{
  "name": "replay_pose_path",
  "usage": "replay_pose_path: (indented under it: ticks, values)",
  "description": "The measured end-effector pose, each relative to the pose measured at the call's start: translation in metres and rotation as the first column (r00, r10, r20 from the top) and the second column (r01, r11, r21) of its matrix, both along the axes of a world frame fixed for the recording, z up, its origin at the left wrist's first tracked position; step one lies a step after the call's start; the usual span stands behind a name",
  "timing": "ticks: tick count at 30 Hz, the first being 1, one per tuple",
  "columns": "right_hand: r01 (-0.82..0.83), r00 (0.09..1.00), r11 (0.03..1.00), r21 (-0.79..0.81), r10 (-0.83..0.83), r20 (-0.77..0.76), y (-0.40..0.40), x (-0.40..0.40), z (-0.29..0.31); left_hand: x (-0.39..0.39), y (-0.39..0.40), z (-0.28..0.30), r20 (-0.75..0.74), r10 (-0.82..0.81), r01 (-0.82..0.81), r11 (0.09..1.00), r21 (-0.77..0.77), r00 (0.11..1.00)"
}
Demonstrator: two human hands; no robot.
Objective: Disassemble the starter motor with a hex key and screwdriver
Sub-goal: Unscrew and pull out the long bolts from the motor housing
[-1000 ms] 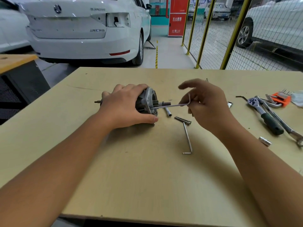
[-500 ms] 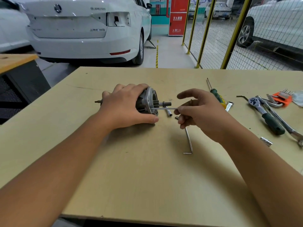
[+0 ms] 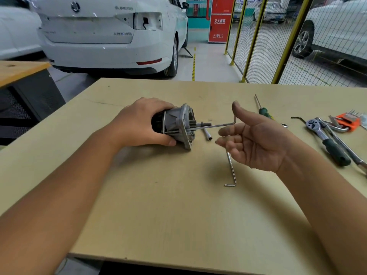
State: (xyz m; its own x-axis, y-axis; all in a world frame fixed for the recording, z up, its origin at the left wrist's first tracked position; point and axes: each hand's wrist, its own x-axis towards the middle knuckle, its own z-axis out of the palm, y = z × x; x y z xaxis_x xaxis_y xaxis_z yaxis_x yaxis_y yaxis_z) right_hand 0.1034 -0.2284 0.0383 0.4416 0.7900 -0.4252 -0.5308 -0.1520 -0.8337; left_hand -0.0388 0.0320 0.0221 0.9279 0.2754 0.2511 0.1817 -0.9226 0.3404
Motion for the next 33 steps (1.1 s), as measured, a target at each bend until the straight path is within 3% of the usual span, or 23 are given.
replay_pose_path:
  ticks: [2,6,14,17,21,23,26,29,33]
  values:
    - [-0.021,0.999,0.998,-0.061,0.024,0.043,-0.002,0.003,-0.001,0.0,0.004,-0.001,0.019,-0.034,0.035,0.999,-0.03,0.999]
    - [-0.01,0.999,1.0,0.0,0.01,0.031,-0.004,0.009,-0.002,0.0,0.009,-0.002,0.055,-0.057,0.06,0.997,-0.054,0.997]
    - [-0.026,0.882,0.997,-0.067,0.055,0.469,0.006,-0.002,-0.017,0.0,0.01,-0.003,0.083,-0.063,0.068,0.996,-0.061,0.995]
    - [-0.063,0.863,0.992,-0.111,0.11,0.494,0.009,-0.006,-0.019,0.0,0.01,-0.004,0.086,-0.068,0.074,0.995,-0.07,0.994]
    - [-0.004,0.884,0.999,-0.043,0.023,0.467,0.011,-0.007,-0.018,-0.002,0.01,-0.004,0.089,-0.065,0.071,0.995,-0.071,0.994]
    - [0.031,0.852,0.999,-0.029,-0.011,0.523,0.012,-0.009,-0.02,-0.001,0.009,-0.003,0.091,-0.061,0.068,0.995,-0.078,0.994]
    - [0.094,0.703,0.995,-0.025,-0.049,0.71,0.016,-0.01,-0.026,-0.001,0.008,-0.002,0.104,-0.067,0.075,0.994,-0.084,0.992]
    - [0.159,0.443,0.987,-0.015,-0.058,0.895,0.017,-0.006,-0.028,-0.001,0.007,-0.001,0.099,-0.066,0.075,0.993,-0.088,0.993]
    - [0.199,0.132,0.98,-0.016,-0.01,0.991,0.018,-0.004,-0.027,-0.001,0.007,-0.002,0.101,-0.069,0.079,0.992,-0.102,0.993]
